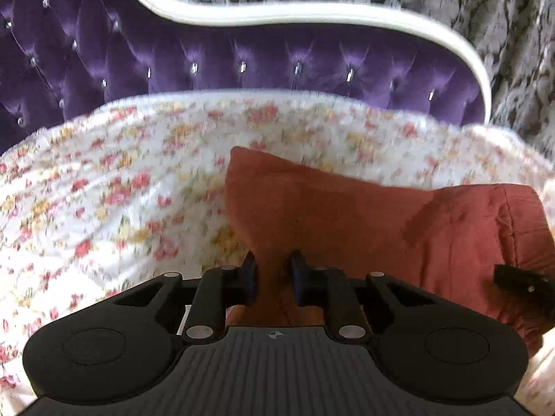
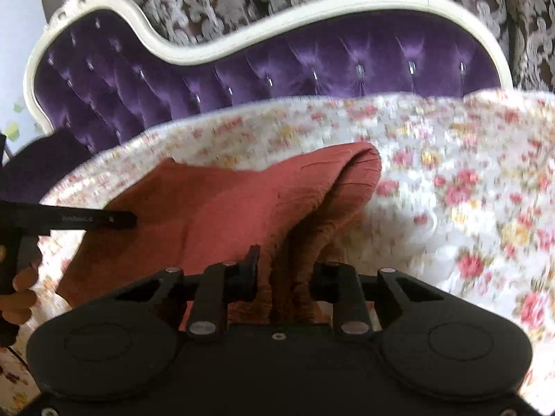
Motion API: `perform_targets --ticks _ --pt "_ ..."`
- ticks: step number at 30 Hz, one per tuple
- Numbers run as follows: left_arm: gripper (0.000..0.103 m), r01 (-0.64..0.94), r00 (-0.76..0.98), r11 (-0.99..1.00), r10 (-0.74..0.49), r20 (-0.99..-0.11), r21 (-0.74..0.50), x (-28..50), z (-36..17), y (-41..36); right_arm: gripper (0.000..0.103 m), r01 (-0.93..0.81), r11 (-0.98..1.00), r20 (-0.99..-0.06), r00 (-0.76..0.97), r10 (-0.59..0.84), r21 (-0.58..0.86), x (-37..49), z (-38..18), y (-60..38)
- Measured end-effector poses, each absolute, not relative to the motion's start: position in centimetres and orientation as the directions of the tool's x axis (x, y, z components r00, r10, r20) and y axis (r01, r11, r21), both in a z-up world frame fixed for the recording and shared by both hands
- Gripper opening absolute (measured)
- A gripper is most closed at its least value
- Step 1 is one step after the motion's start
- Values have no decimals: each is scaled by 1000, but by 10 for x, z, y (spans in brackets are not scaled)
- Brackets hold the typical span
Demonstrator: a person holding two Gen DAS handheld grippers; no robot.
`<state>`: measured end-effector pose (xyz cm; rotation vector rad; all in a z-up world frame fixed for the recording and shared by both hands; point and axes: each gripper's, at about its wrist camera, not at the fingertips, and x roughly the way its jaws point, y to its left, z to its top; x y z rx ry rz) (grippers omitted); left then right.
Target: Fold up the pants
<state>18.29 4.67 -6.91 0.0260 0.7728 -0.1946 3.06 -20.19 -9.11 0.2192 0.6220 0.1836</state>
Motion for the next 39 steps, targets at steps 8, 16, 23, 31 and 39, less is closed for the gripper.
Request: perform_targets --ticks 8,16,23,31,39 --pt "18 205 718 977 -185 -671 -51 243 -46 18 33 -99 976 -514 837 187 194 89 -70 -231" --pt "33 167 621 985 -132 -773 -35 282 -107 1 38 -18 970 -638 751 172 241 132 -122 -258" --pt "51 108 637 992 -120 -762 -66 261 -91 27 51 65 941 -627 761 168 331 114 -117 -280" --pt "51 247 698 969 -193 -690 -20 228 -64 -16 44 -32 991 -497 863 94 132 111 -63 -228" --pt "51 277 700 956 -130 -702 98 187 -112 -43 39 -12 996 -617 785 62 85 98 -117 -211"
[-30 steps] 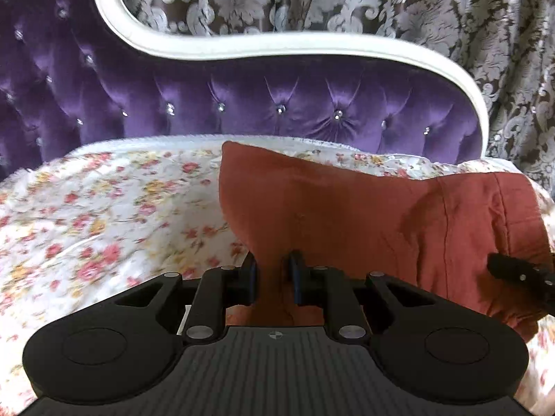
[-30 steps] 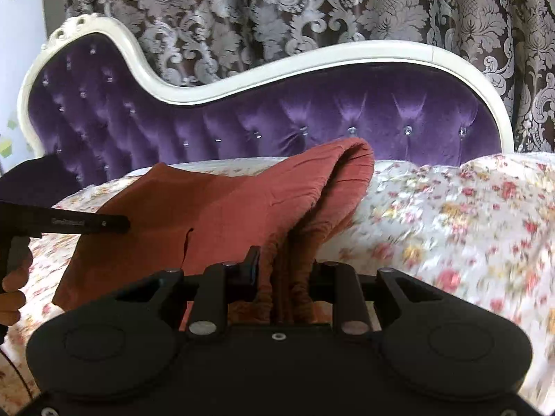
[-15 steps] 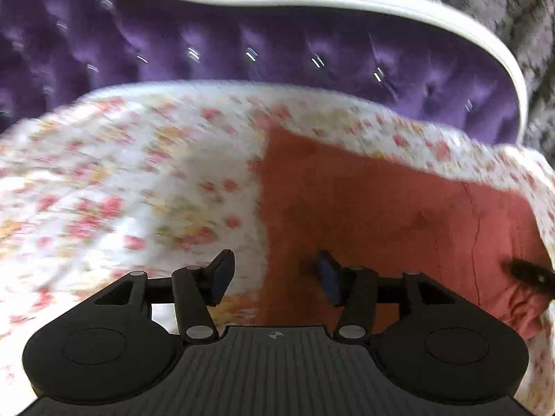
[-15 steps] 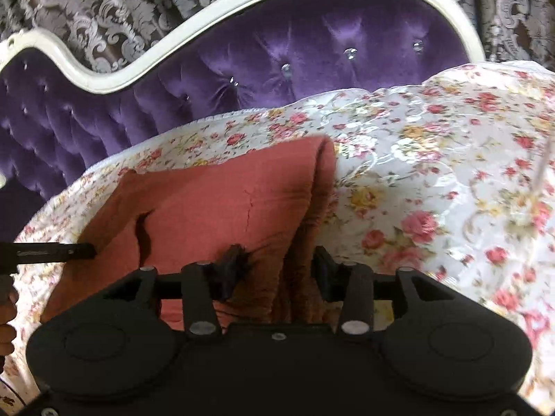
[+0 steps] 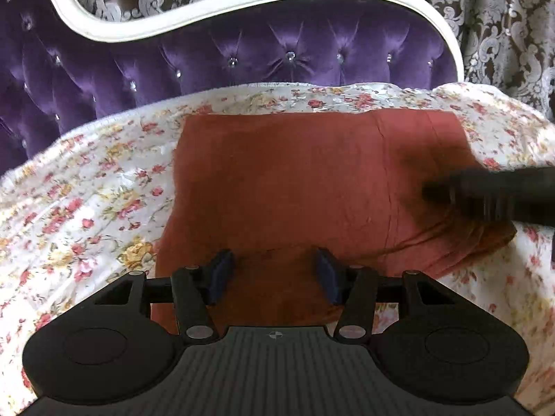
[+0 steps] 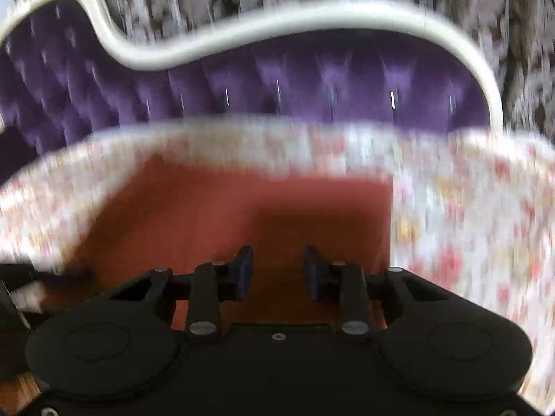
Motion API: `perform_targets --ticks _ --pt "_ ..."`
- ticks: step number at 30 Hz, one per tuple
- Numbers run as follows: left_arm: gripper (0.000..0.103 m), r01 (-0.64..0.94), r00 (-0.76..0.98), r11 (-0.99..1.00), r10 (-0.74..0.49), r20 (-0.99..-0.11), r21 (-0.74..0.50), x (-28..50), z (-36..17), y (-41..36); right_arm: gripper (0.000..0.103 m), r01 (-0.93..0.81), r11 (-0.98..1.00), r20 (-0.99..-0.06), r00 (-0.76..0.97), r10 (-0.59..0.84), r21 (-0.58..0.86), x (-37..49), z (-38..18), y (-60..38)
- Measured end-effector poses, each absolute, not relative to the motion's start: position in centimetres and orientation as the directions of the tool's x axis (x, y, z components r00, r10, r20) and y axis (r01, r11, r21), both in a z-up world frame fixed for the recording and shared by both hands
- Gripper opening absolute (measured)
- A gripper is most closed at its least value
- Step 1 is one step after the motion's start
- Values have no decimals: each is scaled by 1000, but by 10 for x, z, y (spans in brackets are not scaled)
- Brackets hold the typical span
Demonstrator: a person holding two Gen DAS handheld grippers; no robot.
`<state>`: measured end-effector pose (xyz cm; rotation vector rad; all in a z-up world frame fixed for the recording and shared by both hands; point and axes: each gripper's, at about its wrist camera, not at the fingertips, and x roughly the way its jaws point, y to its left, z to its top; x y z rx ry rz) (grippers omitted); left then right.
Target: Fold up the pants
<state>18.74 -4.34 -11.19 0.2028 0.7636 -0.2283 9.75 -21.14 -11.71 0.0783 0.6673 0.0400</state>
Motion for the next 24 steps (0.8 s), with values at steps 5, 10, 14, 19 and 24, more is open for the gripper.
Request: perform_targets --ticks 5,10,14,19,24 --pt "51 243 688 967 -119 -716 73 185 -99 -41 39 -12 1000 -580 814 19 16 69 -106 -201" --pt "51 168 688 983 -65 -723 71 167 -86 -29 40 22 995 -585 810 41 100 48 -84 -204" --pt "52 126 670 991 -46 -741 53 151 -77 -22 45 41 992 -602 797 39 119 30 -80 -197" --pt "64 89 661 994 -11 -750 65 126 -70 -17 55 57 991 -619 785 32 123 9 -70 -188" --pt "65 102 664 993 -23 -747 61 101 -64 -16 58 63 994 -622 783 3 84 -8 -63 -176"
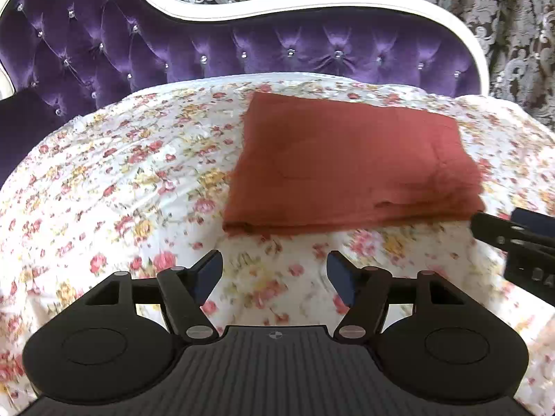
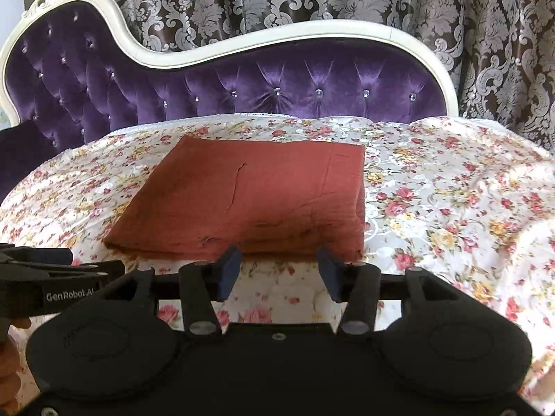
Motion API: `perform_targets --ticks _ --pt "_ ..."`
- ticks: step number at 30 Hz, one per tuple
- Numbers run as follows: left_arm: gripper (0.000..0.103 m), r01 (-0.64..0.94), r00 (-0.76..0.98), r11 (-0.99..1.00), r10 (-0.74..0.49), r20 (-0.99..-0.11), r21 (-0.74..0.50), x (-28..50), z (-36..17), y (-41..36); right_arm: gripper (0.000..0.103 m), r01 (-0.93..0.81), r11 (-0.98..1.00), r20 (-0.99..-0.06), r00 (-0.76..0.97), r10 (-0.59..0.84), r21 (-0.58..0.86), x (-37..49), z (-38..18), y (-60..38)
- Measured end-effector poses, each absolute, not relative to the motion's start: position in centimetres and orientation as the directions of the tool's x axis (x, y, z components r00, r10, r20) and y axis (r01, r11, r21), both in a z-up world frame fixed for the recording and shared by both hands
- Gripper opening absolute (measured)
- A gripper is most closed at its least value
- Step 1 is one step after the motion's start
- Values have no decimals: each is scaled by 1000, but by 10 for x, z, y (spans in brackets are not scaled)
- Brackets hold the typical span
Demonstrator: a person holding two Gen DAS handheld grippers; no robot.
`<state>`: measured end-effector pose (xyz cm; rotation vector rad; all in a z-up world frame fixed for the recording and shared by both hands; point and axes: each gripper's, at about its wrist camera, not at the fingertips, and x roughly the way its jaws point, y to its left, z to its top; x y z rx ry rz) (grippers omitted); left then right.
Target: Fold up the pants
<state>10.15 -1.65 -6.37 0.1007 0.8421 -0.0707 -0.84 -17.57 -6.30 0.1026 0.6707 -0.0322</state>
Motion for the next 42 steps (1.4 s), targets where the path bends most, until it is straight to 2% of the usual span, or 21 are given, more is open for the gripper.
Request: perform_targets --ticks 5,15,31,42 --pt "65 113 661 993 -54 -748 29 84 -60 -15 60 61 995 -620 784 -2 74 -23 -60 -166" --pt "65 113 679 990 -10 -734 90 58 -53 -20 60 65 995 -624 781 -4 76 -45 -59 -162" --pt "65 115 662 993 -52 -747 33 45 -50 -21 60 78 994 -631 776 -9 81 -65 -61 -160" --pt "65 108 656 994 -45 -754 35 42 -52 -21 60 78 993 -638 770 -4 88 -68 -65 -161"
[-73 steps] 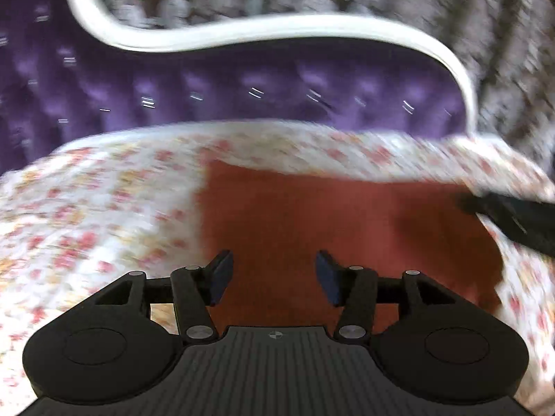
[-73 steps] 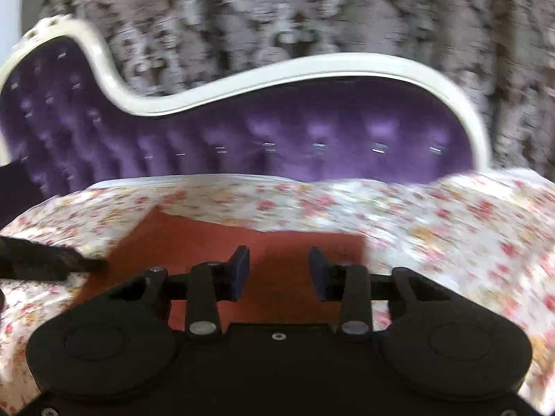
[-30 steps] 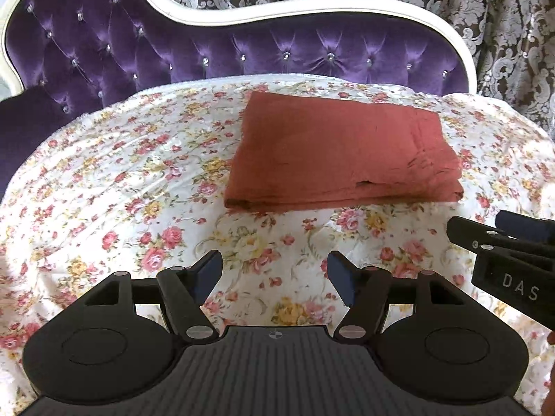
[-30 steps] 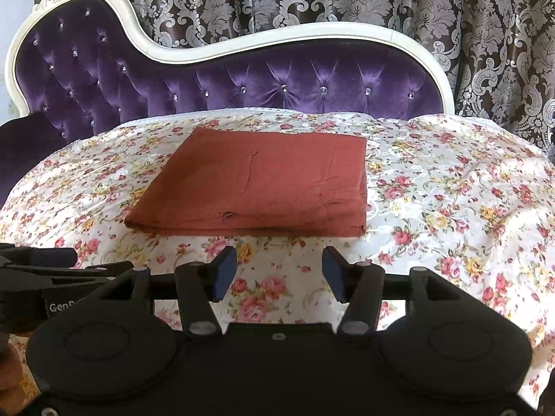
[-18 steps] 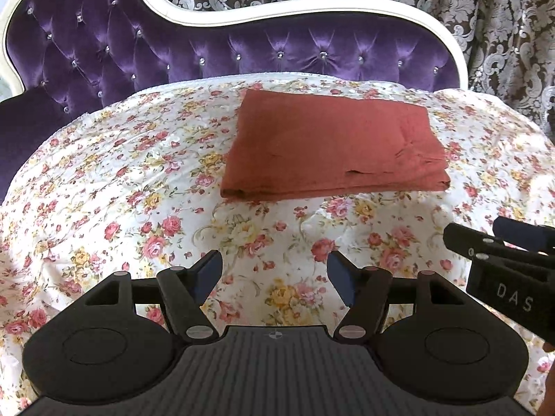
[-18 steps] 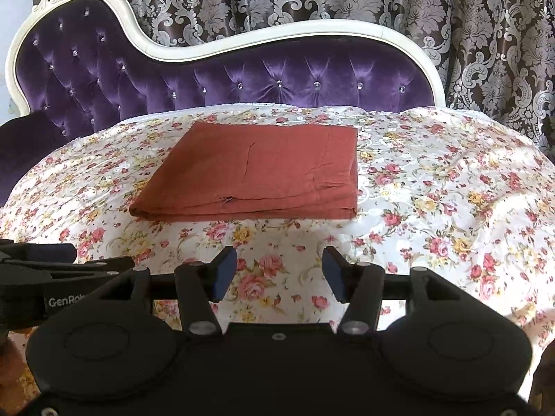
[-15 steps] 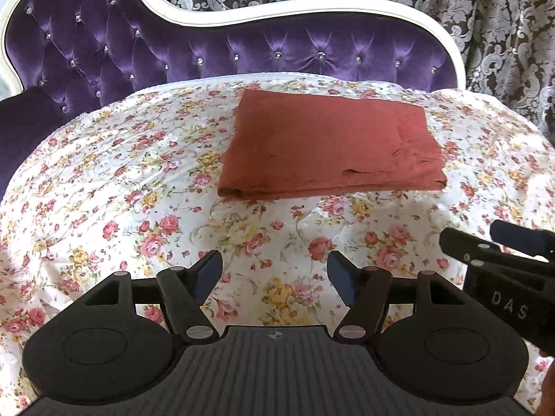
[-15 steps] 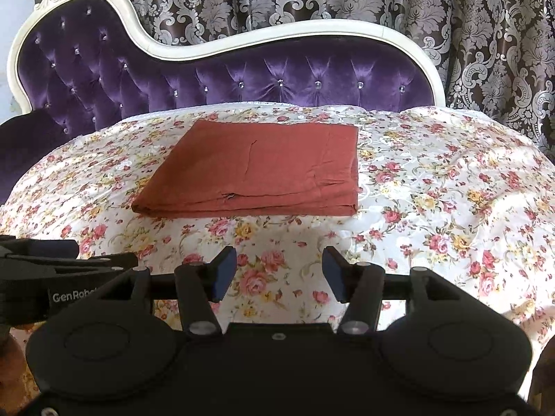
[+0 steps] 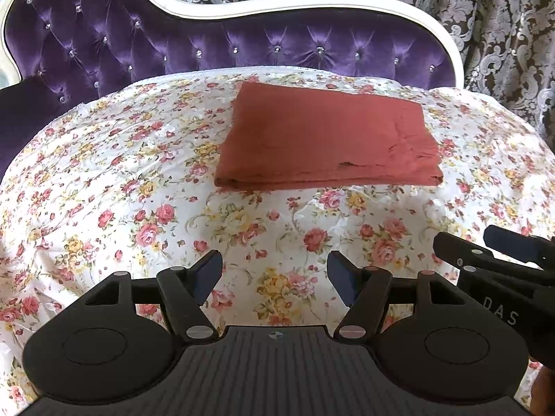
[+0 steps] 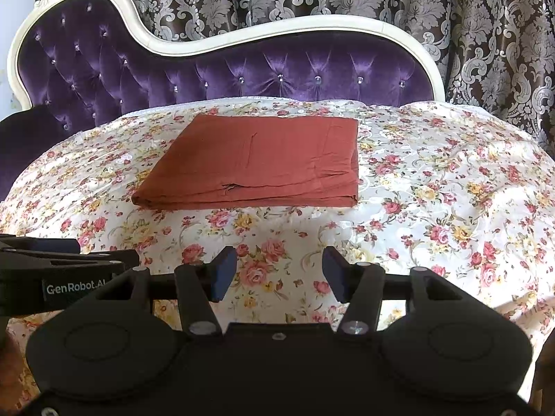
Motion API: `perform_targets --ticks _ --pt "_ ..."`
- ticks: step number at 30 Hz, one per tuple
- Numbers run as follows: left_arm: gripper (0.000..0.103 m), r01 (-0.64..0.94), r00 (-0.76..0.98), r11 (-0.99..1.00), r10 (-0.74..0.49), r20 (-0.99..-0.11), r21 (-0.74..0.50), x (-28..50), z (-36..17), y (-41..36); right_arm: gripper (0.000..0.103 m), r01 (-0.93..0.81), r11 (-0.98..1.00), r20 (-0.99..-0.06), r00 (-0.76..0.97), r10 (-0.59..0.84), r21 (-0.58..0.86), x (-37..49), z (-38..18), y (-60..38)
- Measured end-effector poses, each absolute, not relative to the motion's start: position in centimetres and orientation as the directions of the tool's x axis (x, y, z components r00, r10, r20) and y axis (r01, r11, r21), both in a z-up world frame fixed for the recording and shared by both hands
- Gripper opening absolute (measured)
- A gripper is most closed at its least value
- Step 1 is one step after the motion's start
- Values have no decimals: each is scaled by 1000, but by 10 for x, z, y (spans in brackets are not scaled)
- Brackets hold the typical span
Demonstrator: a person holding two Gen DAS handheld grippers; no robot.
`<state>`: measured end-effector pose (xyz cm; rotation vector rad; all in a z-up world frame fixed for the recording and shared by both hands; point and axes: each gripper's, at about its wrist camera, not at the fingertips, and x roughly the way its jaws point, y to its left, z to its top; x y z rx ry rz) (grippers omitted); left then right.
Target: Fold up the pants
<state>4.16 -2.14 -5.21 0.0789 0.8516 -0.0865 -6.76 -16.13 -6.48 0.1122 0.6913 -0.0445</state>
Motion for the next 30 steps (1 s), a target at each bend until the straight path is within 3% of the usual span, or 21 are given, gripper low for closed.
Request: perform_targets --ticks 30 --pt "65 128 630 990 -42 -776 51 39 -58 -34 60 93 989 -654 756 3 112 -68 -73 -169"
